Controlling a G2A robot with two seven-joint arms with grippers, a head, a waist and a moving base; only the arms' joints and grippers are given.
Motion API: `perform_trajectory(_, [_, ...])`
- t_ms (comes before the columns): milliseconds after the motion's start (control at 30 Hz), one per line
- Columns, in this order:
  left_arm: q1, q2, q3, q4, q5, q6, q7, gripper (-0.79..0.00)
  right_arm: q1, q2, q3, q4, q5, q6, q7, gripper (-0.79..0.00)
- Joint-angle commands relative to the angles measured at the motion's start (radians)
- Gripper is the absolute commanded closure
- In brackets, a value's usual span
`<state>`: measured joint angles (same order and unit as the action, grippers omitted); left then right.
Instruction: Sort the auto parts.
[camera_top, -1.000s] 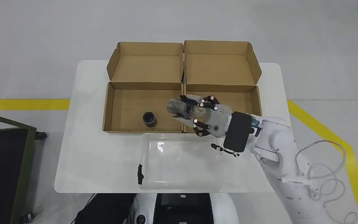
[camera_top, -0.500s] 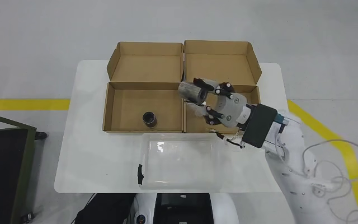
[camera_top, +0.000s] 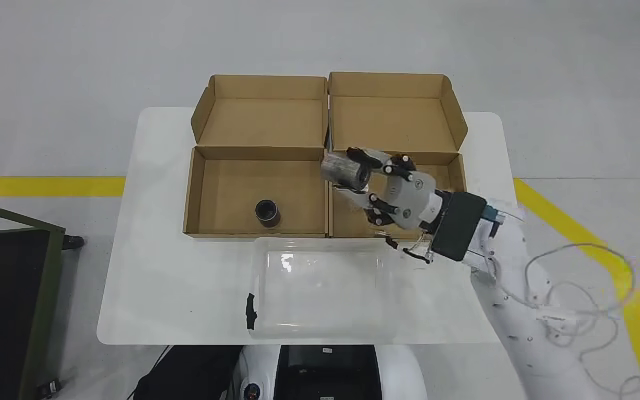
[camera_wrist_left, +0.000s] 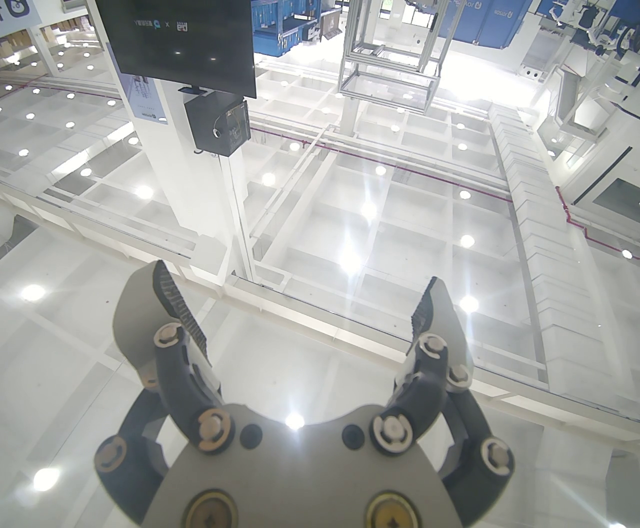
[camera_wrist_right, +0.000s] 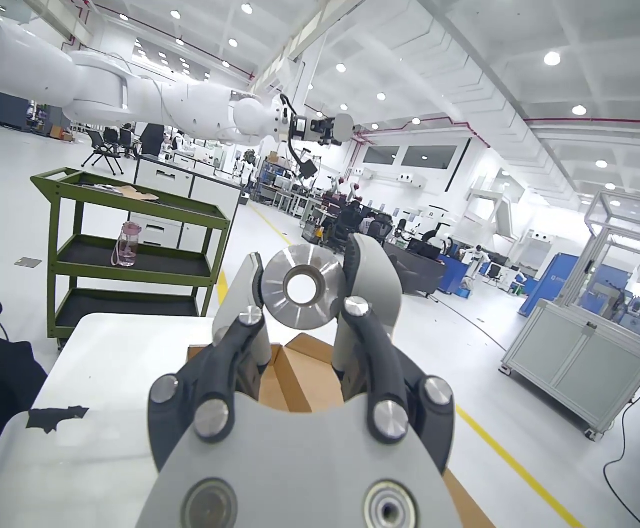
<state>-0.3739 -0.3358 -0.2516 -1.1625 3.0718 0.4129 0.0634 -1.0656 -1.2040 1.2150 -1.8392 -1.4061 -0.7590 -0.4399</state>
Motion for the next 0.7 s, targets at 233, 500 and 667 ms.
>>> perform_trajectory(233, [0.0, 0.0, 0.0, 0.0, 0.0, 0.0, 0.0, -0.785, -0.016, -0.004, -0.058, 0.07, -0.009, 0.032, 0.109, 0.0])
perform_trajectory(500, [0.0, 0.0, 0.0, 0.0, 0.0, 0.0, 0.0, -0.785, 0.005, -0.015, -0.12, 0.134, 0.003, 0.084, 0.226, 0.0])
perform_trajectory(667, [0.0, 0.0, 0.0, 0.0, 0.0, 0.0, 0.0, -0.785, 0.037, -0.025, -0.166, 0.17, -0.012, 0.115, 0.296, 0.0])
